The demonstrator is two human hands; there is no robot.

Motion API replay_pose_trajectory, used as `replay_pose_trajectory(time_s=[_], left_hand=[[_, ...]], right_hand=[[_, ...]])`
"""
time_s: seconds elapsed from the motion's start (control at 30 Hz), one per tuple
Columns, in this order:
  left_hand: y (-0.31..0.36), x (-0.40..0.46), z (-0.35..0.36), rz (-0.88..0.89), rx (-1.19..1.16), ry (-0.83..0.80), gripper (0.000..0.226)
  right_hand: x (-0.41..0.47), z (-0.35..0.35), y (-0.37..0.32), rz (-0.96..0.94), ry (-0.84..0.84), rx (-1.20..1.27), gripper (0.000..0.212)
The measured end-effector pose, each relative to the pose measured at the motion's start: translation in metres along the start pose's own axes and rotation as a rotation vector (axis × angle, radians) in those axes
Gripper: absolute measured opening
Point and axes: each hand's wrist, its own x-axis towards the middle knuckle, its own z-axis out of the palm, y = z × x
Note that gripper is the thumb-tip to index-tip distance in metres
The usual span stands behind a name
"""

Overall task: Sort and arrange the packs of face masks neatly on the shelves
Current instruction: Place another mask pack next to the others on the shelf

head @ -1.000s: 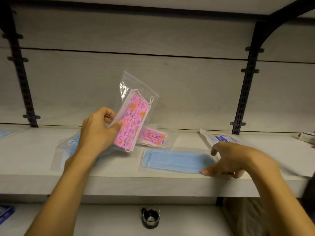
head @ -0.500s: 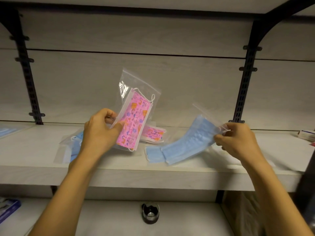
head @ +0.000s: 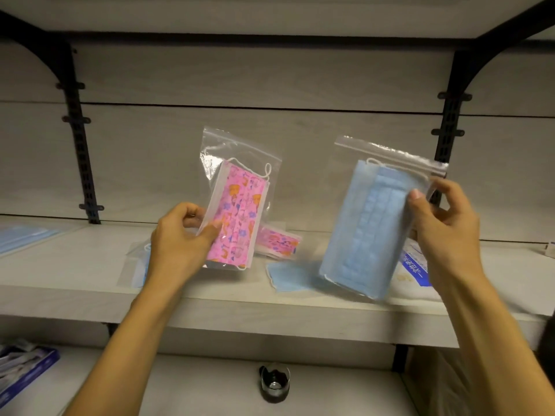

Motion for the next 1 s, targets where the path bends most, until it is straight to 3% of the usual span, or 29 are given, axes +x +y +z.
replay_pose_trajectory(time_s=[0.27, 0.47, 1.0], left_hand=[[-0.005, -0.008, -0.038, -0.100, -0.209, 0.013, 0.023], [-0.014, -0.018, -0.090, -0.099, -0.148, 0.086, 0.037], [-0.063, -0.056, -0.293, -0.168, -0.035, 0.298, 0.024]], right_hand=[[-0.014, 0.035, -0.033, 0.038, -0.082, 0.010, 0.009], [-0.036, 0.078, -0.045, 0.058, -0.152, 0.041, 0.020], [-0.165, 0.229, -0.105, 0.164, -0.372, 0.186, 0.021]])
